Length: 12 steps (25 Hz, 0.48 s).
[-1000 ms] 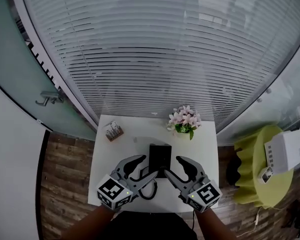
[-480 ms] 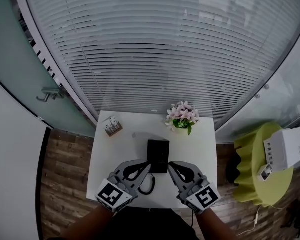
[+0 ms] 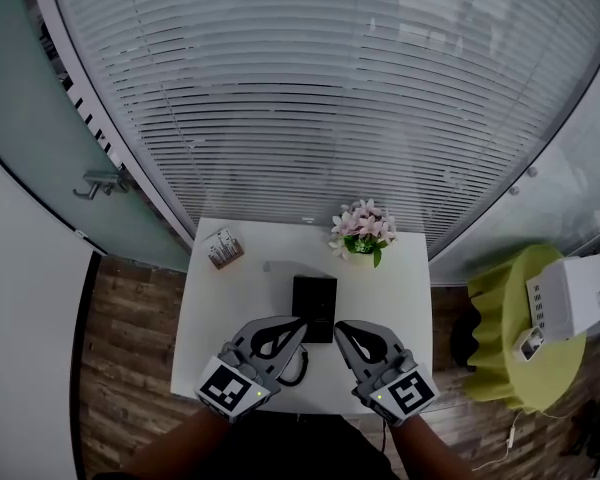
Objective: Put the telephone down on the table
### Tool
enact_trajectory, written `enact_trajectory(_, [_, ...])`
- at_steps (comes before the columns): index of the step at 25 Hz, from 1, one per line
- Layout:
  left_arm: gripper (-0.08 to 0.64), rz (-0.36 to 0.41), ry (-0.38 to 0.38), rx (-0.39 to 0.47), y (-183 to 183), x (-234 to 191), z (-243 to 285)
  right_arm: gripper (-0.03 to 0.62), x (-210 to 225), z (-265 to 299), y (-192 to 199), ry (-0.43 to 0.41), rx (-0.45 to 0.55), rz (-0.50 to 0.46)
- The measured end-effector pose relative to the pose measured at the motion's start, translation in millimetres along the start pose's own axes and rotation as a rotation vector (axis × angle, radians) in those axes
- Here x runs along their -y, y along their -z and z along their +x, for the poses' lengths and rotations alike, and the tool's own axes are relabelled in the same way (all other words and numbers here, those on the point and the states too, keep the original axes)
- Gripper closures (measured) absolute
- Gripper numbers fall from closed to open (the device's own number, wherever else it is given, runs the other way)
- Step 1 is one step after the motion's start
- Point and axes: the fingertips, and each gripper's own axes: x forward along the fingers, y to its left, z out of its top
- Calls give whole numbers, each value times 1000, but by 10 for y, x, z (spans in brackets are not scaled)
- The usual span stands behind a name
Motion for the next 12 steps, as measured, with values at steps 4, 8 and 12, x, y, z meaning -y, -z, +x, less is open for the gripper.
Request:
enact_trajectory(4, [551,1,-2,5,-1,10,14,571,10,-31,15,11,-5,0])
enact_trajectory(8, [551,6,4,3,0,22,30,569,28,-51,-3,19,2,1])
enact_trajectory(12, [551,-4,9,1,8,42,41,569,36,-72,4,28,-3,7])
